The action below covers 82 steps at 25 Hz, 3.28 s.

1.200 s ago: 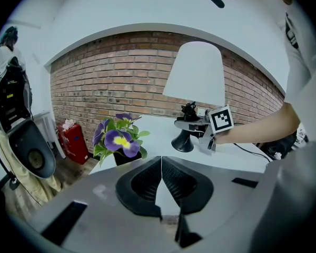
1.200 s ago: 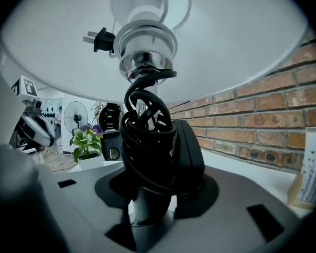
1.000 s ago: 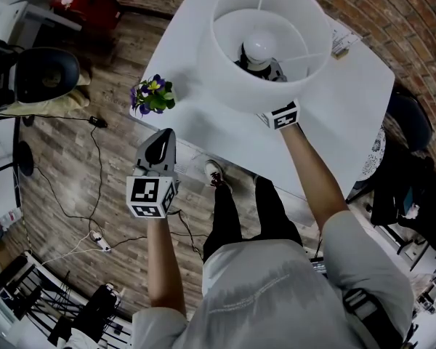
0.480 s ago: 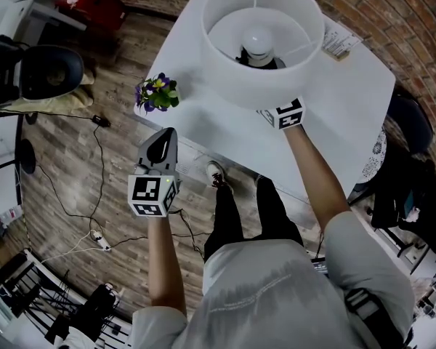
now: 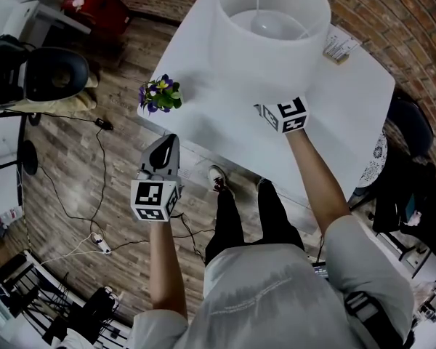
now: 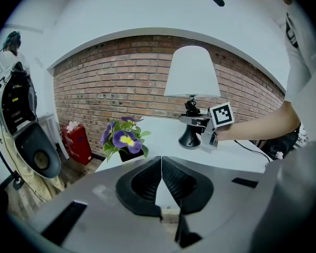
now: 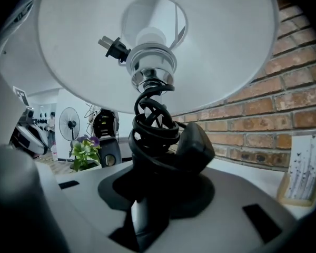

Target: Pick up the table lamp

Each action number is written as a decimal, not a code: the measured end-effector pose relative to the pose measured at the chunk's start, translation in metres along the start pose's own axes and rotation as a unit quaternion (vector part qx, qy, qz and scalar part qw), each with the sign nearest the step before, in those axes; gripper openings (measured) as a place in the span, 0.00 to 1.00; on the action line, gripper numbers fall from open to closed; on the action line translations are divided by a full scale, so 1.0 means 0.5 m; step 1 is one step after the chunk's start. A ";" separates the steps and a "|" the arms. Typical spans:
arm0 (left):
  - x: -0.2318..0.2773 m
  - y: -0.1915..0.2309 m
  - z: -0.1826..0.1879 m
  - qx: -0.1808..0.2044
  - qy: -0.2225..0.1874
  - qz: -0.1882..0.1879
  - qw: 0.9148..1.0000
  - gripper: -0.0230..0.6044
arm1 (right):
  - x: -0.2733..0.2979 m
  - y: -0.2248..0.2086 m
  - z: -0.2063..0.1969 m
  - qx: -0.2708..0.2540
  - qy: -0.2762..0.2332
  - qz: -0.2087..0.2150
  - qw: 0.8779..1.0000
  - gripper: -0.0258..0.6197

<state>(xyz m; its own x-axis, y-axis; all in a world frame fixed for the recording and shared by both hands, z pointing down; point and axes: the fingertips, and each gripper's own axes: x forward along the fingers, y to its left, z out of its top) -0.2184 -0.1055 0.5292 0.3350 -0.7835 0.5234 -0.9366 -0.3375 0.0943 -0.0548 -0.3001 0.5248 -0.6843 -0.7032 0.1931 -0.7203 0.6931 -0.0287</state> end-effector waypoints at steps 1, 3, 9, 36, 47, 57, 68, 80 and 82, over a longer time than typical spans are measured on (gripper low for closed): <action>-0.001 -0.001 -0.002 0.000 0.000 0.000 1.000 0.06 | -0.002 0.001 -0.001 -0.001 0.002 0.001 1.000 0.24; -0.004 -0.002 -0.006 0.001 0.001 0.001 1.000 0.06 | -0.006 0.003 -0.003 -0.002 0.004 0.001 1.000 0.24; -0.018 -0.002 0.005 0.002 -0.007 0.001 1.000 0.06 | -0.024 0.009 0.009 -0.004 0.011 0.002 1.000 0.24; -0.116 -0.089 0.308 0.101 -0.128 -0.009 0.987 0.06 | -0.315 -0.018 0.238 -0.035 0.069 -0.053 0.996 0.24; -0.162 -0.139 0.436 0.148 -0.184 -0.015 0.972 0.06 | -0.422 -0.011 0.367 -0.051 0.046 -0.085 0.994 0.24; -0.225 -0.190 0.529 0.195 -0.222 -0.029 0.955 0.06 | -0.460 0.040 0.467 -0.064 0.014 -0.068 0.996 0.24; -0.254 -0.192 0.560 0.210 -0.242 -0.020 0.947 0.06 | -0.463 0.055 0.485 -0.087 0.004 -0.069 0.994 0.24; -0.239 -0.180 0.529 0.207 -0.221 -0.018 0.953 0.06 | -0.457 0.055 0.475 -0.073 0.002 -0.062 0.995 0.24; -0.236 -0.178 0.522 0.205 -0.217 -0.018 0.954 0.06 | -0.456 0.057 0.473 -0.074 0.002 -0.060 0.995 0.24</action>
<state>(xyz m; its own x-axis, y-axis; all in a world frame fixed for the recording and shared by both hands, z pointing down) -0.1476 -0.1192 0.2381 0.4597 -0.8802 0.1182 -0.8347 -0.4737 -0.2807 0.0541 -0.1576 0.2480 -0.5933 -0.7822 0.1902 -0.7725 0.6197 0.1388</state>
